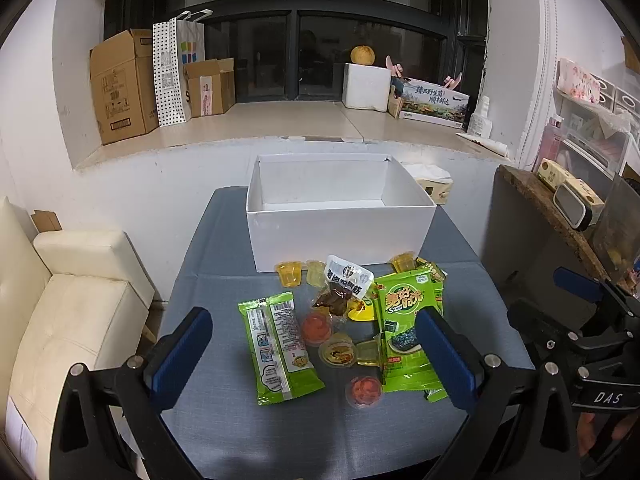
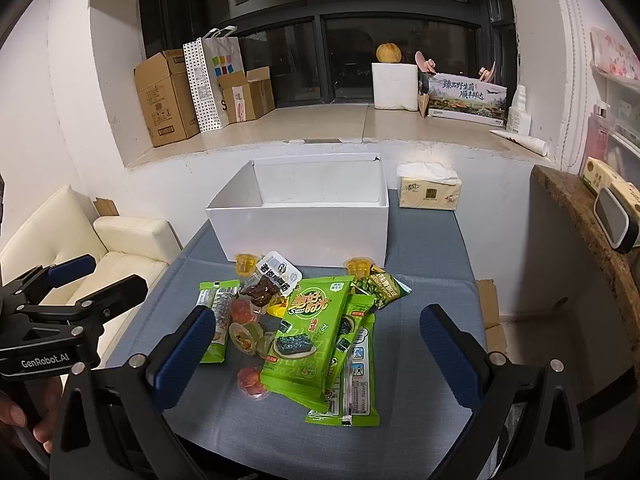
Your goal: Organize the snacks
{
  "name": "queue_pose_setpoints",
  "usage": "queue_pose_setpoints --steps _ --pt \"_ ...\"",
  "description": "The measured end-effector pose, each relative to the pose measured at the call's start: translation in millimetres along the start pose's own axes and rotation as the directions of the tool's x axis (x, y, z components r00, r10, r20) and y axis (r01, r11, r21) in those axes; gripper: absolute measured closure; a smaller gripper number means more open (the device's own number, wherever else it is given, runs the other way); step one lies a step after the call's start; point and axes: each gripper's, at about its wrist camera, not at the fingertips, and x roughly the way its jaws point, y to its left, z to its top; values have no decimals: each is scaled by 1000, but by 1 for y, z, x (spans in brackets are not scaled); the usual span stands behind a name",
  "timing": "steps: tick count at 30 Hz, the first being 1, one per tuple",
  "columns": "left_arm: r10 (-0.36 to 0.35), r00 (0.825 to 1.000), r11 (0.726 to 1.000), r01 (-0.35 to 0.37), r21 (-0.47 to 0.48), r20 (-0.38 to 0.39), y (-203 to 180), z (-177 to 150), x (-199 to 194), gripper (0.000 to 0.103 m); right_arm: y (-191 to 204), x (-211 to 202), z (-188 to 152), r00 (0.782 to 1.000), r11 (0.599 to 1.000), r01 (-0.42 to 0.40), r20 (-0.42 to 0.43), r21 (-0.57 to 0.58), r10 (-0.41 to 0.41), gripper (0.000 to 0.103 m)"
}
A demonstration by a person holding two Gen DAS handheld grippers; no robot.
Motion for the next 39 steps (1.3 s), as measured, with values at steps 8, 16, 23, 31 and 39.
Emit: queue_pose_setpoints --steps 8,16,23,31,39 --pt "-5 1000 1000 5 -2 -6 0 -1 3 0 0 0 -1 1000 1000 -2 -1 0 2 0" --pt "-7 1000 1000 7 1 -6 -2 -2 4 0 0 0 -1 1000 1000 -1 -1 0 1 0" --pt "-7 1000 1000 7 0 -6 -2 -2 4 0 0 0 -1 1000 1000 -1 -2 1 1 0" --pt "-7 1000 1000 7 1 -8 -3 -2 4 0 0 0 -1 1000 1000 -3 -2 0 3 0" --pt "-9 1000 1000 9 2 -9 -2 -3 5 0 0 0 -2 1000 1000 -3 -2 1 3 0"
